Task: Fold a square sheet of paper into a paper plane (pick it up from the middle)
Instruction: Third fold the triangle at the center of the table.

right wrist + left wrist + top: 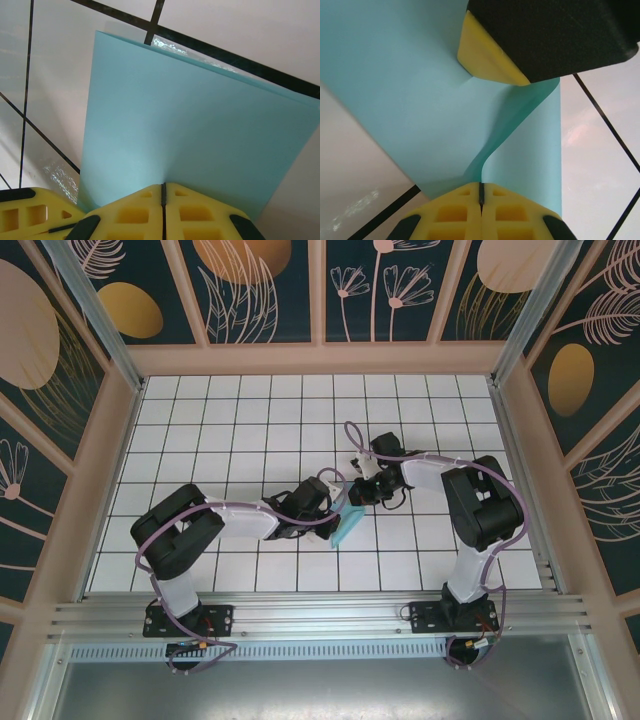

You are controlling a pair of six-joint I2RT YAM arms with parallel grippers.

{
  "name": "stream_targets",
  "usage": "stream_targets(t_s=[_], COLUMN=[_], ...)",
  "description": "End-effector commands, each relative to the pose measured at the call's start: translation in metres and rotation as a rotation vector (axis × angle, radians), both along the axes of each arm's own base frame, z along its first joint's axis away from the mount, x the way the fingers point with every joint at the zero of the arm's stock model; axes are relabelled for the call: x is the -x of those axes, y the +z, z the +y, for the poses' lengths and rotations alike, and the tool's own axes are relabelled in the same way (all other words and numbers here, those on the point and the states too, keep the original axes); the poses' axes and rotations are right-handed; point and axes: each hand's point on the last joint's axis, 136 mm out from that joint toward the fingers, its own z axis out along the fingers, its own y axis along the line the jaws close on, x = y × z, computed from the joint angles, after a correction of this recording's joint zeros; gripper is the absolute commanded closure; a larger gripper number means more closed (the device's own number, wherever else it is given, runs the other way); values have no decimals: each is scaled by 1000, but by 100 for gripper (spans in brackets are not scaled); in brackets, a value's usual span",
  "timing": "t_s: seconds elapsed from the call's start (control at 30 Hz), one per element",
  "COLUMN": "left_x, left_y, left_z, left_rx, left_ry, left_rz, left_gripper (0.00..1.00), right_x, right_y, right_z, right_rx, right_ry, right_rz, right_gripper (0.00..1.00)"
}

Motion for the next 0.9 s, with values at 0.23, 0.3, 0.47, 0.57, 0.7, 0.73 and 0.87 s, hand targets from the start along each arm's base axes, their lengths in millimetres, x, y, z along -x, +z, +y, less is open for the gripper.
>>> stream_targets(t_s=[0.23, 0.3, 0.47, 0.57, 0.7, 0.73, 0.87], left_x=[-4, -3, -5, -6, -7, -8, -11], left_y=[13, 14, 12, 13, 8, 7, 6], left_z=[1, 2, 5, 5, 6, 6, 7], left_rx=[49, 53, 43, 49, 28, 24, 7], left_ry=[41, 45, 66, 67, 71, 70, 68], left_rz=[-8, -9, -13, -15, -19, -21, -36], left_gripper=[96, 96, 96, 96, 95, 95, 95], right_x=[8, 8, 8, 8, 8, 8, 8], right_y=[-12, -12, -12, -12, -12, -12, -12], right_z=[-1, -1, -2, -1, -1, -1, -1], right_rx=[24, 24, 25, 24, 23, 21, 21], right_ry=[7, 7, 6, 6, 5, 5, 6], right_rz=[38, 38, 39, 37, 39, 38, 40], right_gripper=[92, 92, 92, 92, 92, 92, 92])
